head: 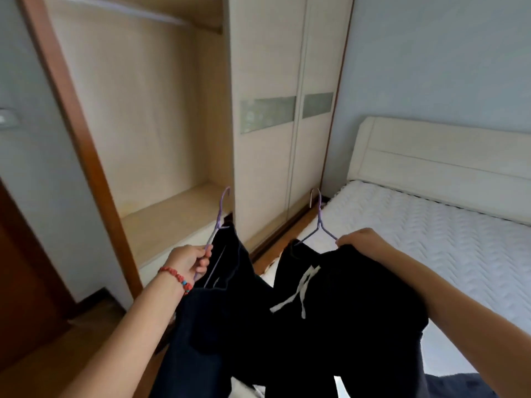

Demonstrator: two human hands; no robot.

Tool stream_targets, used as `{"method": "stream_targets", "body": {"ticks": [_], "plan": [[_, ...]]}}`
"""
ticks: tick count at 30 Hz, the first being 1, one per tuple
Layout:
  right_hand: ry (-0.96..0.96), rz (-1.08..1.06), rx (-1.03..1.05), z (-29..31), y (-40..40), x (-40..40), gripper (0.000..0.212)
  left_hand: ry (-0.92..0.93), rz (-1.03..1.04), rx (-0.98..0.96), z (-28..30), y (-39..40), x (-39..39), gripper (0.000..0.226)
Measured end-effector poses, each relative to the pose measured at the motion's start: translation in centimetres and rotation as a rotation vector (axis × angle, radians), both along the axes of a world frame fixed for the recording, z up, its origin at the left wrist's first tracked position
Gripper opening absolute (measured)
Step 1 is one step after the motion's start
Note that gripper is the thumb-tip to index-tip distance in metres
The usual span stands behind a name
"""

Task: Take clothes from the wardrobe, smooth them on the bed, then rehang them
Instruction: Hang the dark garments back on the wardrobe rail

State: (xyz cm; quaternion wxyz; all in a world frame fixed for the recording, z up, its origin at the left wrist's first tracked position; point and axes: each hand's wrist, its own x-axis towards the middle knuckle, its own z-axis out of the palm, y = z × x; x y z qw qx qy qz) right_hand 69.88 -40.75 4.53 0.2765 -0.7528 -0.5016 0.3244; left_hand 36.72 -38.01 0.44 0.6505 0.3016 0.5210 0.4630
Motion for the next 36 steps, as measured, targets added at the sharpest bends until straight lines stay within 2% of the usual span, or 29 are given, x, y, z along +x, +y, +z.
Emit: {"method": "stream_targets", "body": {"ticks": [5, 8, 13, 22, 25, 30, 36], "plan": [[0.046, 0.083, 0.061, 3.3, 3.2, -7.1, 0.012, 0.022, 0.014, 0.034, 3.3, 0.9, -5.9, 0.034], [0.108, 0.102, 0.093, 4.8, 5.8, -10.4, 0.022, 0.033, 0.032, 0.055, 4.6, 2.1, -8.8, 0.034], [0.186, 0.100, 0.158, 7.9, 11.3, -14.8, 0.021, 0.027, 0.092, 0.076, 6.7, 6.0, -12.2, 0.034], [0.396, 0.167, 0.257, 11.5, 23.0, -20.2, 0.023, 0.006, 0.220, 0.206, 10.9, 16.9, -15.0, 0.027], [0.394, 0.218, 0.258, 12.6, 27.1, -21.4, 0.022, 0.025, 0.274, 0.256, 12.0, 20.6, -15.6, 0.026], [0.349, 0.239, 0.280, 13.3, 33.1, -23.6, 0.033, 0.069, 0.315, 0.291, 13.6, 26.9, -16.4, 0.028], [0.367, 0.138, 0.307, 13.8, 39.6, -26.3, 0.023, 0.048, 0.251, 0.340, 14.1, 36.9, -18.8, 0.029]]}}
